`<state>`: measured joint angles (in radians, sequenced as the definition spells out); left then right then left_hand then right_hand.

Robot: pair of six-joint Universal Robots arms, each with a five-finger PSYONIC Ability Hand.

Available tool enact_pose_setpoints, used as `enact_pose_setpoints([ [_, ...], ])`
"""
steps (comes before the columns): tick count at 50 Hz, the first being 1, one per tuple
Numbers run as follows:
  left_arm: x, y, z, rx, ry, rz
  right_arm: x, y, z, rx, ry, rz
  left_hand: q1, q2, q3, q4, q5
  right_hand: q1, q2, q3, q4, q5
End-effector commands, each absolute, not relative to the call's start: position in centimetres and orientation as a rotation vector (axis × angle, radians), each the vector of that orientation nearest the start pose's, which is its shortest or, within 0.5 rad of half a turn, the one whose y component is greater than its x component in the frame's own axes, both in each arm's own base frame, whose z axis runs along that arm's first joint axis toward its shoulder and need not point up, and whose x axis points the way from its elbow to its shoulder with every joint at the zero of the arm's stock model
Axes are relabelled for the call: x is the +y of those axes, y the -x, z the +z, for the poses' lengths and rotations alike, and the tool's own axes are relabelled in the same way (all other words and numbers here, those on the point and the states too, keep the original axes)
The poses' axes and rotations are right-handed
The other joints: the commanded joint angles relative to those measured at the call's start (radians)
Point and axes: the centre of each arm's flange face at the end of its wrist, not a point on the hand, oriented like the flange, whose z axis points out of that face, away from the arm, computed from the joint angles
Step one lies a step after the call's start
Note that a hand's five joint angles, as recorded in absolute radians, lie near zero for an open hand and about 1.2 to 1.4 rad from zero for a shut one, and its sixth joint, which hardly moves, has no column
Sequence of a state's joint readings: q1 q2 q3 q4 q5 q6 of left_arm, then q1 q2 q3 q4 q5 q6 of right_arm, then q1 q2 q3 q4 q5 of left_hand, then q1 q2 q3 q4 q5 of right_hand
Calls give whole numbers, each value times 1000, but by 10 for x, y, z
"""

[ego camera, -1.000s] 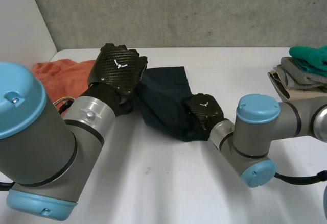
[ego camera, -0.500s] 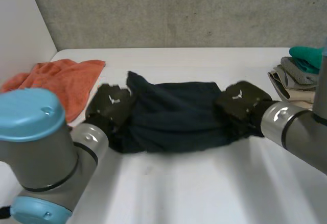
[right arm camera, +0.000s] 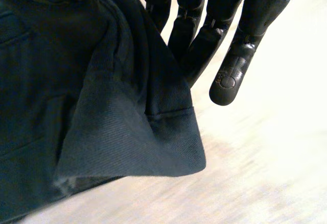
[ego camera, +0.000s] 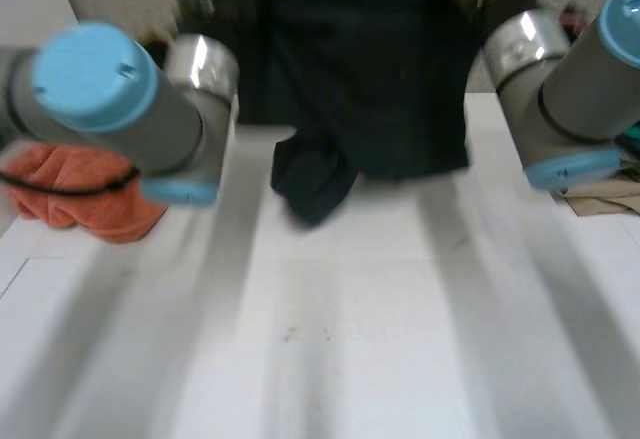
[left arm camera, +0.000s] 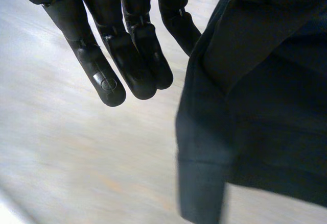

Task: Fold the laundry.

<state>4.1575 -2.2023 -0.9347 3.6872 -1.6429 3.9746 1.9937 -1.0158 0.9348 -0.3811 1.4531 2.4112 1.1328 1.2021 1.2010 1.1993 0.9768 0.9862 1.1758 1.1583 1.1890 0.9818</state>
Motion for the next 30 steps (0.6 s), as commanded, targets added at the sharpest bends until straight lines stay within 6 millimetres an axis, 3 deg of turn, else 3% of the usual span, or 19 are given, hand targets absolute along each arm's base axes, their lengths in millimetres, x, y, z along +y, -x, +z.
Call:
enact_pose_setpoints([
  [1,-322,344,393,818,-584,-2627,-356,-321,374,1092,999,-2993,263,194,195,197,245,410,220,238,207,240],
  [5,-312,344,360,977,-709,-2593,-354,-320,357,1232,1068,-2885,263,194,195,197,245,410,220,238,207,240],
  [8,-308,341,321,1126,-813,-2524,-350,-320,332,1367,1129,-2758,263,194,195,197,245,410,220,238,207,240],
  [9,-304,341,298,1202,-872,-2480,-348,-318,319,1435,1159,-2698,263,194,195,197,245,410,220,238,207,240],
  [11,-298,341,276,1273,-935,-2434,-346,-316,304,1506,1194,-2632,263,194,195,197,245,410,220,238,207,240],
  [12,-290,340,254,1347,-998,-2378,-344,-314,283,1594,1238,-2545,263,194,195,197,245,410,220,238,207,240],
  [14,-282,338,231,1423,-1053,-2316,-341,-313,265,1664,1276,-2467,263,194,195,197,245,410,220,238,207,240],
  [17,-266,331,164,1617,-1175,-2111,-327,-309,196,1892,1415,-2152,263,194,195,197,245,410,220,238,207,240],
  [21,-240,337,124,1700,-1289,-1988,-309,-299,144,2068,1507,-1861,263,194,195,197,245,410,220,238,207,240],
  [23,-231,338,117,1716,-1323,-1956,-305,-295,136,2106,1513,-1798,235,166,167,168,216,410,220,238,207,240],
  [26,-220,336,112,1758,-1366,-1904,-296,-290,129,2148,1511,-1734,-149,-218,-217,-215,-168,410,220,238,207,240],
  [27,-217,334,113,1770,-1379,-1888,-292,-289,129,2151,1516,-1720,-388,-458,-457,-455,-407,410,220,238,207,240],
  [30,-214,329,127,1769,-1371,-1894,-286,-286,131,2159,1510,-1708,-593,-662,-661,-659,-612,410,220,238,207,240],
])
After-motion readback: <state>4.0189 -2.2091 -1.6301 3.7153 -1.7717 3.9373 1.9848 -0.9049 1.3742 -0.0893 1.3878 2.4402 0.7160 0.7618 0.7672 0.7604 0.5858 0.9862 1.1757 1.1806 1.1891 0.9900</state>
